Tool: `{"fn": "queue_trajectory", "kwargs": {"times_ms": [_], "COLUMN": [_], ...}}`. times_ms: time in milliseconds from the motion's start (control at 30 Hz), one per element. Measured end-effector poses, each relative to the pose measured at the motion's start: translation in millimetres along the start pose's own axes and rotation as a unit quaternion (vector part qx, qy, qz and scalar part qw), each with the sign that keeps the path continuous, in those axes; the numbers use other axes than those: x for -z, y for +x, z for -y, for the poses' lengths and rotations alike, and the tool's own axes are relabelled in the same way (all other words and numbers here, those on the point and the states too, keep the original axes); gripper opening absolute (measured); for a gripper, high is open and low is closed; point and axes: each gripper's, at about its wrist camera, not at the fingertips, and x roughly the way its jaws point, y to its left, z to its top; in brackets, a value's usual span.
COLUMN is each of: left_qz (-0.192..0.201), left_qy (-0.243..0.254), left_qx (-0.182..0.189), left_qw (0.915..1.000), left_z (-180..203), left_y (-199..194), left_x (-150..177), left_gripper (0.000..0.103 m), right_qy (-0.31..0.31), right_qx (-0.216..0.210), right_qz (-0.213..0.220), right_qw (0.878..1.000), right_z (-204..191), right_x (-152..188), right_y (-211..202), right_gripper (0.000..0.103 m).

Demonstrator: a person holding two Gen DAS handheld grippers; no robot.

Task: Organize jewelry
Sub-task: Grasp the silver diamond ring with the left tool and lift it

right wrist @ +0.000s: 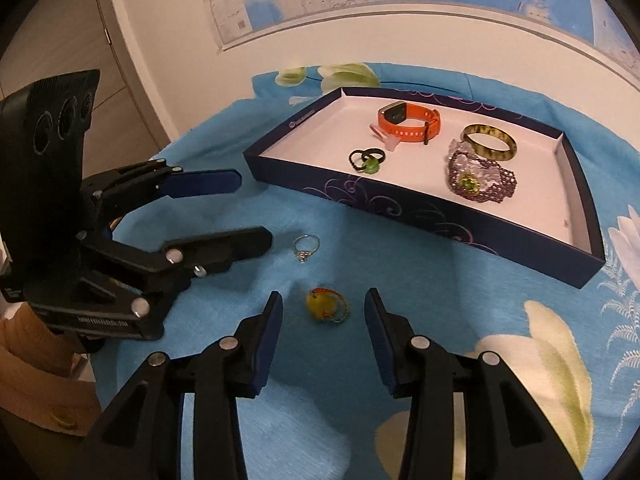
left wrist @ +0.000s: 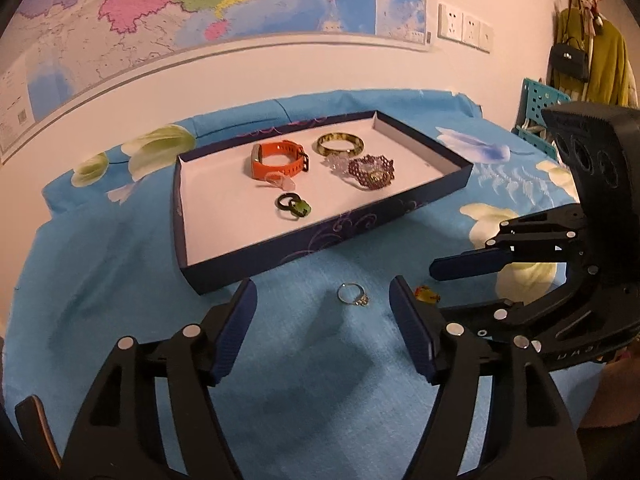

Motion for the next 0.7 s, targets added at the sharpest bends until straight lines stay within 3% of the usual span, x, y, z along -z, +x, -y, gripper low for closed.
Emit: {"fn": "queue_trajectory", "kwargs": {"times_ms": [233,467,700], "left_qz": [-0.022,-0.042,-0.073], "left_qy": [0.013,0.017,0.002], "left_qx": [-0.002,0.013,0.023], "left_qw": [0.9997,0.9989,0.997], "left_z": [5,9,12], "left_y": [9,19,35], "left_x": [-1,-2,-4], "left_gripper": [0.067,0.061,0.041], "right_qy": [-0.003,0.006,0.028], "right_qx": [0.021,0.026,0.024], "right_qz": [-0.009,-0.001,0.012], "right_qw": [1.0,1.0,0.999], "right_z": [0,7,16], "right_x": [-1,1,5], "right_y": [3,-3,-14], "right_gripper": [0.016,0.015,0.015]}}
